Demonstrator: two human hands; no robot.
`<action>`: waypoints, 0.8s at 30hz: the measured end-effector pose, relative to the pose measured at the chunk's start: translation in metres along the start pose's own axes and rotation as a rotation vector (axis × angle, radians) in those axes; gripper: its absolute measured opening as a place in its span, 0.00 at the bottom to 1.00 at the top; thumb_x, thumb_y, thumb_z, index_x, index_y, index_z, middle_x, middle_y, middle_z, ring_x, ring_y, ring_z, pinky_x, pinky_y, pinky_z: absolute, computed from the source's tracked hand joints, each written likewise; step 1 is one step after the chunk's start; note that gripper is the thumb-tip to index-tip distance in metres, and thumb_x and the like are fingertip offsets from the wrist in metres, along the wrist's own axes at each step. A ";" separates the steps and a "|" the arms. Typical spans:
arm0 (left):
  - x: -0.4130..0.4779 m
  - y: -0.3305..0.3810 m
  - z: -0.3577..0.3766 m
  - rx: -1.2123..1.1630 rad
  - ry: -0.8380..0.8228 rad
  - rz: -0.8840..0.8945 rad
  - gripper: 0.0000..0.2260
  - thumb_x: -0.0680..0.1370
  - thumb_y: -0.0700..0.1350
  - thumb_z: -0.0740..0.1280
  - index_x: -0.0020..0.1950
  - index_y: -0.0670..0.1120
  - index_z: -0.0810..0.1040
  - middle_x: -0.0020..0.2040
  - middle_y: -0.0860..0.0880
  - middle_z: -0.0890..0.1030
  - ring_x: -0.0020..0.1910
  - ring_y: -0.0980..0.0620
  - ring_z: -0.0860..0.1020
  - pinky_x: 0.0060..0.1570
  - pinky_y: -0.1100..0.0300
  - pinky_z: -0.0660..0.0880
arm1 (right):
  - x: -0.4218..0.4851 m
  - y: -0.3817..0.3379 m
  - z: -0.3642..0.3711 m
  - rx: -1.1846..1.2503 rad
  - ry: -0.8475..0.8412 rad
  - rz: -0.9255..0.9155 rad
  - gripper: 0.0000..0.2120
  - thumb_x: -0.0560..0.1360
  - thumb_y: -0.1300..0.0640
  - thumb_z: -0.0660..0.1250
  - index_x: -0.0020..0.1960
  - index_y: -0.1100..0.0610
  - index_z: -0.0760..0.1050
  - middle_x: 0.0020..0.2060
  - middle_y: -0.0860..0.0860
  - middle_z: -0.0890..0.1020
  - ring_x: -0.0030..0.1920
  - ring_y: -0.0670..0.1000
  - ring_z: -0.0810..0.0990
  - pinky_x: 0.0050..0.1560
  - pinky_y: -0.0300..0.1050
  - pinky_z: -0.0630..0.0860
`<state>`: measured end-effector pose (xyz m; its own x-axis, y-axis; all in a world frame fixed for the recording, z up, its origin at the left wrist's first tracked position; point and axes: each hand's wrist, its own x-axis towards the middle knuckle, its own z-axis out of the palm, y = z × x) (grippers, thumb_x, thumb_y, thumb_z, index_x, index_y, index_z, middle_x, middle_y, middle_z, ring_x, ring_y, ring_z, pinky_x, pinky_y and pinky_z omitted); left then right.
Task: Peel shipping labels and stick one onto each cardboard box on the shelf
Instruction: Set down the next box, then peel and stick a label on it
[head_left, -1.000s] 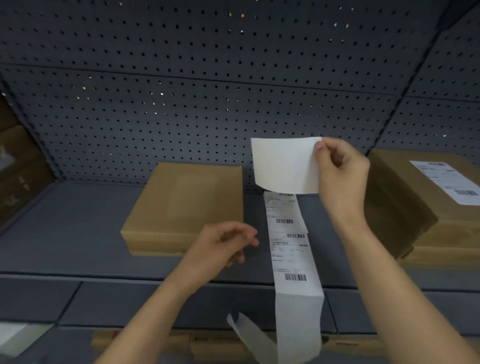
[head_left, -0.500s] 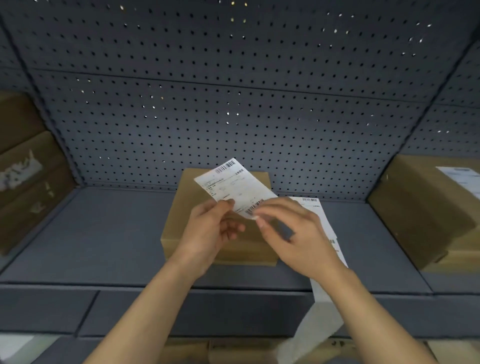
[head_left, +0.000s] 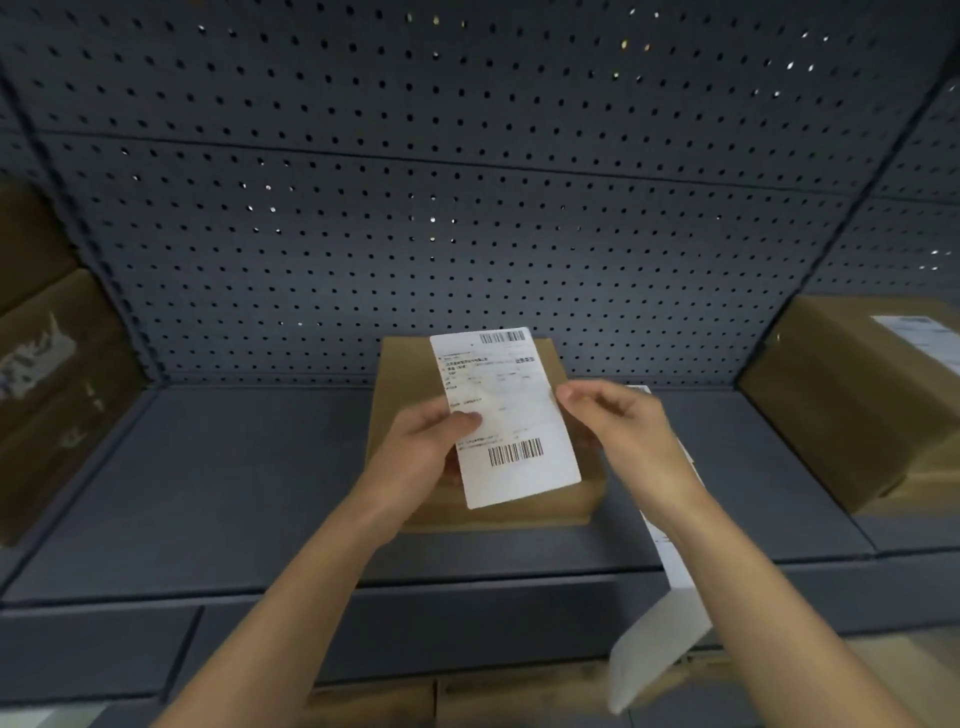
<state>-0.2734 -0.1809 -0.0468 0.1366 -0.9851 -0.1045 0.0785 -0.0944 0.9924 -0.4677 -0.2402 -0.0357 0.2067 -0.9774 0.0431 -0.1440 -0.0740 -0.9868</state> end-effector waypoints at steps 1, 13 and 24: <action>0.000 0.000 -0.001 0.009 -0.012 -0.004 0.11 0.82 0.39 0.62 0.53 0.51 0.83 0.51 0.51 0.86 0.51 0.47 0.84 0.56 0.42 0.79 | 0.002 0.001 0.002 0.049 -0.044 0.056 0.08 0.78 0.56 0.69 0.52 0.57 0.84 0.46 0.50 0.87 0.50 0.50 0.85 0.53 0.45 0.79; 0.016 0.003 -0.006 0.067 0.017 -0.109 0.08 0.82 0.44 0.64 0.56 0.46 0.82 0.48 0.46 0.86 0.43 0.48 0.82 0.39 0.57 0.75 | 0.024 0.005 0.008 0.063 -0.060 -0.038 0.05 0.76 0.58 0.71 0.49 0.59 0.84 0.43 0.55 0.87 0.41 0.53 0.82 0.43 0.47 0.78; 0.015 0.011 -0.010 0.120 0.211 -0.051 0.06 0.79 0.43 0.69 0.50 0.41 0.82 0.48 0.49 0.87 0.49 0.49 0.85 0.52 0.51 0.78 | 0.045 0.011 0.007 0.126 -0.066 -0.032 0.05 0.77 0.58 0.70 0.50 0.58 0.83 0.44 0.53 0.87 0.42 0.53 0.81 0.35 0.38 0.76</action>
<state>-0.2607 -0.1953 -0.0380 0.3393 -0.9282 -0.1530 -0.0259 -0.1718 0.9848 -0.4534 -0.2836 -0.0458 0.2728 -0.9596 0.0690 -0.0144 -0.0758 -0.9970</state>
